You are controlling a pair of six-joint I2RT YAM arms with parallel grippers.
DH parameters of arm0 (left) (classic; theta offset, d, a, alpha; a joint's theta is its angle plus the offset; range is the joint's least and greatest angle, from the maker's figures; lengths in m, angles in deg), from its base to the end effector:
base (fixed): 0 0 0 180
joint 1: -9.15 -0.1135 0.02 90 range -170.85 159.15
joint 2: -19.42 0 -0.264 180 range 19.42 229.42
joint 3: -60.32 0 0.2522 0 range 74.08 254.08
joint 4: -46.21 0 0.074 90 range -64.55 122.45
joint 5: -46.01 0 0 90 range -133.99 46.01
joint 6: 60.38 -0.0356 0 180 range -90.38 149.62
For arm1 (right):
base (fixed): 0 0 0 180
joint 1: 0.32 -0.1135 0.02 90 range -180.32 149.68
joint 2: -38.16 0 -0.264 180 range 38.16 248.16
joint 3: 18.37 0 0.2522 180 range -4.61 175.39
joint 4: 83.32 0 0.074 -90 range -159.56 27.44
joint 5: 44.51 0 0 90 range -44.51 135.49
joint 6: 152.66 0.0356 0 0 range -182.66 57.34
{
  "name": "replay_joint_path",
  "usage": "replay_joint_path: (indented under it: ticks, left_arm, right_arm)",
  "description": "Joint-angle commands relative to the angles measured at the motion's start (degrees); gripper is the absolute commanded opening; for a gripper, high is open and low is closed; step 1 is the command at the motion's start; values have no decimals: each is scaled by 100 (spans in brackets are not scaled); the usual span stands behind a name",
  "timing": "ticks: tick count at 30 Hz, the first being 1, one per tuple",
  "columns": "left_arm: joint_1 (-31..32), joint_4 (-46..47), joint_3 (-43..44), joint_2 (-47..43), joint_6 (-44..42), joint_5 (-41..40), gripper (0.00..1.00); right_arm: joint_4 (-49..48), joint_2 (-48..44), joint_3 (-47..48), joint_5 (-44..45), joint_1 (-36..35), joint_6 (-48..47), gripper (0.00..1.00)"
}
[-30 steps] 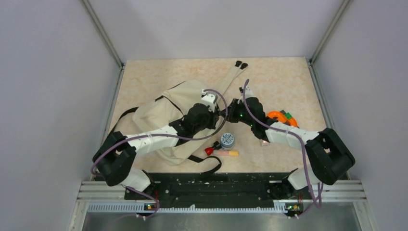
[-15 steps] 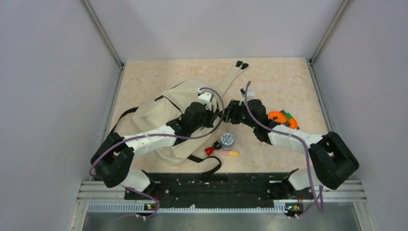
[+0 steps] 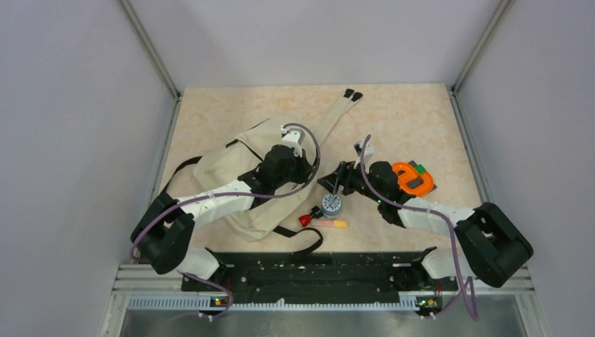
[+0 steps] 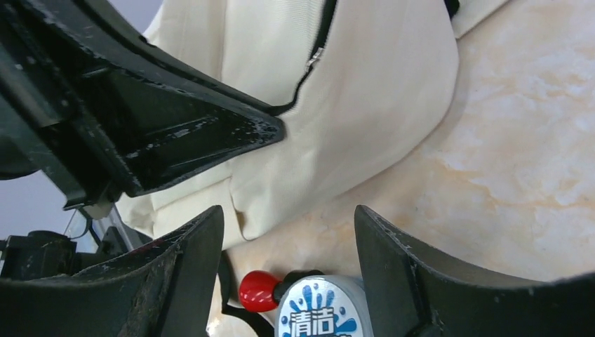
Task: Pack the student bag
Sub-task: Zip the student bag at the center of the board.
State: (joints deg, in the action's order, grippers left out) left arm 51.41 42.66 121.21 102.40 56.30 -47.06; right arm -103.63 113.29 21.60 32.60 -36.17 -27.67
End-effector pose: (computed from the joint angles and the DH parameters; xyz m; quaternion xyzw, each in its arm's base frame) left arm 0.2383 -0.2139 0.2333 0.1005 0.8402 -0.2826 0.4517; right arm 0.2089 0.1608 0.1956 -0.0744 0.7870 0.4237 0.4422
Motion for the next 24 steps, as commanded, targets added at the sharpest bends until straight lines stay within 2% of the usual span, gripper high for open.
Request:
replay_joint_path:
  ticks: [1, 9, 13, 15, 22, 24]
  left_arm:
    - [-67, 156, -11, -221, 151, 181, 0]
    - [-78, 203, -14, -227, 212, 254, 0]
    - [-78, 260, -52, -272, 241, 248, 0]
    - [-85, 235, -61, -301, 230, 212, 0]
    - [-112, 228, -37, -357, 206, 237, 0]
    - [-126, 222, -28, -369, 206, 237, 1]
  right_arm:
    - [-618, -26, 149, -63, -202, -238, 67]
    - [-488, 833, 752, 455, -618, -174, 67]
    - [-392, 1241, 1056, 648, -642, -84, 60]
    - [-417, 1322, 1069, 765, -642, -57, 51]
    - [-150, 1447, 1087, 1130, -642, -110, 9]
    - [-120, 1451, 1080, 1162, -642, -110, 0]
